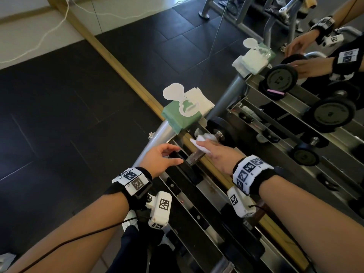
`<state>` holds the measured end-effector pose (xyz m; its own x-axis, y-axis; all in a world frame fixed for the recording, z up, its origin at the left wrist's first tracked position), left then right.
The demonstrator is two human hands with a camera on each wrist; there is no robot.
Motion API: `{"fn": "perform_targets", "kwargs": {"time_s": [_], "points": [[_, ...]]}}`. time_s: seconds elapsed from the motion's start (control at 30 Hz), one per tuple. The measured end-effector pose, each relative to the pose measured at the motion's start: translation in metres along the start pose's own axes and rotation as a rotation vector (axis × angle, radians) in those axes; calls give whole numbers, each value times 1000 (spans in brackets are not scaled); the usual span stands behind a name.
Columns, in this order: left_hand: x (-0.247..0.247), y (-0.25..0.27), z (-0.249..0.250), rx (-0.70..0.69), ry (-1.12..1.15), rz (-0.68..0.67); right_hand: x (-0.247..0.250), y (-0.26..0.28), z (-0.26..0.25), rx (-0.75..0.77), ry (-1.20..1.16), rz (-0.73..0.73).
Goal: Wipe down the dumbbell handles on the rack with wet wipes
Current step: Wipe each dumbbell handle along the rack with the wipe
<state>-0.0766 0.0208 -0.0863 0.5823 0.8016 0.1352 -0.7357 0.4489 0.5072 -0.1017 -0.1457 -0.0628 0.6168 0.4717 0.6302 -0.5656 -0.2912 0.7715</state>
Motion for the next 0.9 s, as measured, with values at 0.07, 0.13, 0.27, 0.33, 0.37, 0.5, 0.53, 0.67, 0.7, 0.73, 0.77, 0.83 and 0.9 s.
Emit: {"fn": "perform_targets", "kwargs": {"time_s": [0.07,0.13,0.27,0.33,0.37,0.5,0.53,0.67,0.7,0.73,0.77,0.83,0.9], "points": [[1,1,0,3,9,13,-4,-5,14,-107,416,-110],[0,2,0,3,13,18,1,-5,22,-110,-143,-56],[0,2,-1,10,45,27,19,4,0,56,-608,232],[0,1,-1,14,67,25,16,2,-14,127,-564,217],[0,1,-1,16,69,23,15,1,-13,134,-561,200],[0,2,-3,28,63,13,20,-1,24,9,-634,182],[0,2,-3,30,55,11,20,-2,31,-16,-658,177],[-1,2,-2,35,48,-6,16,-4,27,-47,-620,177],[-2,3,-2,36,57,-10,15,-2,18,-29,-614,197],[-2,3,-2,35,75,-12,14,-1,6,10,-604,223],[-3,3,-1,32,94,-14,14,1,-7,69,-591,237],[-3,4,0,28,105,-10,9,3,-24,153,-535,205],[-2,4,-1,28,92,-5,14,2,-17,157,-483,215]]}}
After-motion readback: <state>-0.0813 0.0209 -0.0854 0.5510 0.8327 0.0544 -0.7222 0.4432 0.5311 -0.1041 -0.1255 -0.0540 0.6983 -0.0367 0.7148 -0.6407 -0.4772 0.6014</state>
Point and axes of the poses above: each hand's wrist, its own y-axis away from the middle knuckle, its own x-axis out of the back of the hand, z = x × y, the point moved 10 cm from there along -y, towards the middle knuckle, and after that the axes turned 12 degrees about -z, right-handed, at the moved point
